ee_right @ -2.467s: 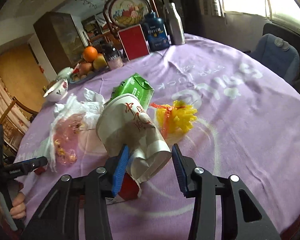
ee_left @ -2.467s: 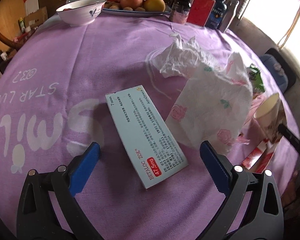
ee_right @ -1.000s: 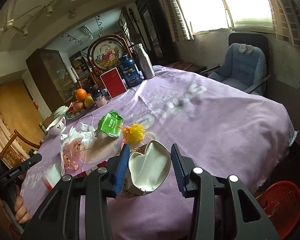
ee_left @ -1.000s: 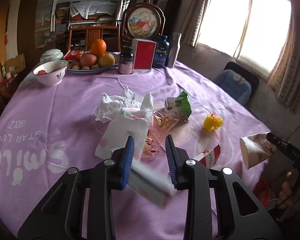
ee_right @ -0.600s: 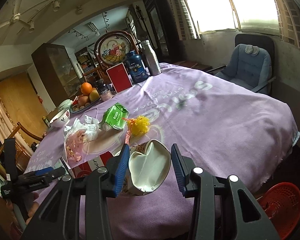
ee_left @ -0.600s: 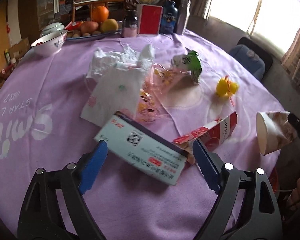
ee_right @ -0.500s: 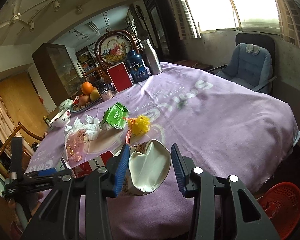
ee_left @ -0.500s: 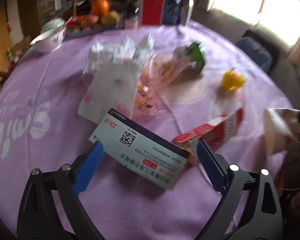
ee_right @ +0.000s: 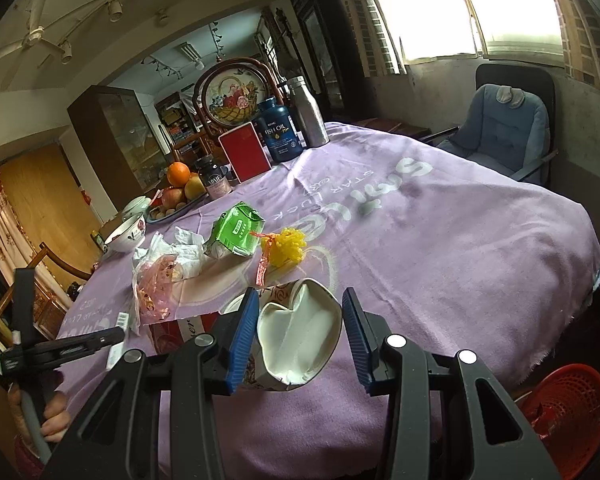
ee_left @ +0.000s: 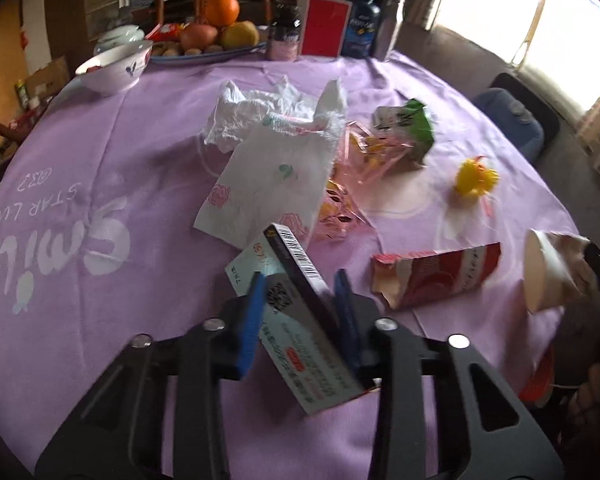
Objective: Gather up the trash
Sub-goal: 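Grasp the white medicine box with the left tool and lift it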
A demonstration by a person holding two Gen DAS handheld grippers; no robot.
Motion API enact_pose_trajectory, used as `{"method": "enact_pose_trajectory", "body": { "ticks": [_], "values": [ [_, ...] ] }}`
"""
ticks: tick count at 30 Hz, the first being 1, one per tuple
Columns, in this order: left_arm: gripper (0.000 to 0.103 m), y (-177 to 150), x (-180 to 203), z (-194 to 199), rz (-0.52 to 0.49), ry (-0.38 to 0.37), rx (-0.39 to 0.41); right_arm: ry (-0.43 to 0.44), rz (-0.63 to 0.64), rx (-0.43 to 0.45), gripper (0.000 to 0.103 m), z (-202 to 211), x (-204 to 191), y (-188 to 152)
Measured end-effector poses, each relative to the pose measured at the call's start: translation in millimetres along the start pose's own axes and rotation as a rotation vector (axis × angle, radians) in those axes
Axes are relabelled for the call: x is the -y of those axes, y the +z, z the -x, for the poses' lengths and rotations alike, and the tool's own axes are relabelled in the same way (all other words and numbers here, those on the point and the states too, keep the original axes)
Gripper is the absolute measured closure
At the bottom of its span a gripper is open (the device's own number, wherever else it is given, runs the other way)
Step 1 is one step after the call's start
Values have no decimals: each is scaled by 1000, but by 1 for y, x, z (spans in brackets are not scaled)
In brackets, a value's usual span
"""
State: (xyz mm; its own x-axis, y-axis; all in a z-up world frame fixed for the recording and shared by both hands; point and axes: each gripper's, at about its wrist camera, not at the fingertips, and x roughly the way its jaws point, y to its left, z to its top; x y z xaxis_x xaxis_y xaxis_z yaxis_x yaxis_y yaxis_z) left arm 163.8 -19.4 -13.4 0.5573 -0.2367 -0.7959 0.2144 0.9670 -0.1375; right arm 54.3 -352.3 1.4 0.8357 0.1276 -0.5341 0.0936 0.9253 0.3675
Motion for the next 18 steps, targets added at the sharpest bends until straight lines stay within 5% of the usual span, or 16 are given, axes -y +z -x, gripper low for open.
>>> {"method": "enact_pose_trajectory", "body": {
  "ticks": [4, 10, 14, 16, 18],
  "values": [
    [66, -7, 17, -7, -71, 25, -20, 8, 26, -38, 60, -7, -4, -3],
    [34, -15, 23, -24, -92, 152, -47, 17, 34, -63, 60, -14, -9, -9],
    [34, -16, 20, -25, -76, 126, -66, 26, 28, -73, 59, -17, -9, -10],
    [49, -17, 23, -23, -97, 121, -52, 34, 17, -85, 56, -20, -7, -12],
    [51, -18, 25, -21, -105, 116, -38, 38, 6, -103, 51, -25, -5, -14]
  ]
}}
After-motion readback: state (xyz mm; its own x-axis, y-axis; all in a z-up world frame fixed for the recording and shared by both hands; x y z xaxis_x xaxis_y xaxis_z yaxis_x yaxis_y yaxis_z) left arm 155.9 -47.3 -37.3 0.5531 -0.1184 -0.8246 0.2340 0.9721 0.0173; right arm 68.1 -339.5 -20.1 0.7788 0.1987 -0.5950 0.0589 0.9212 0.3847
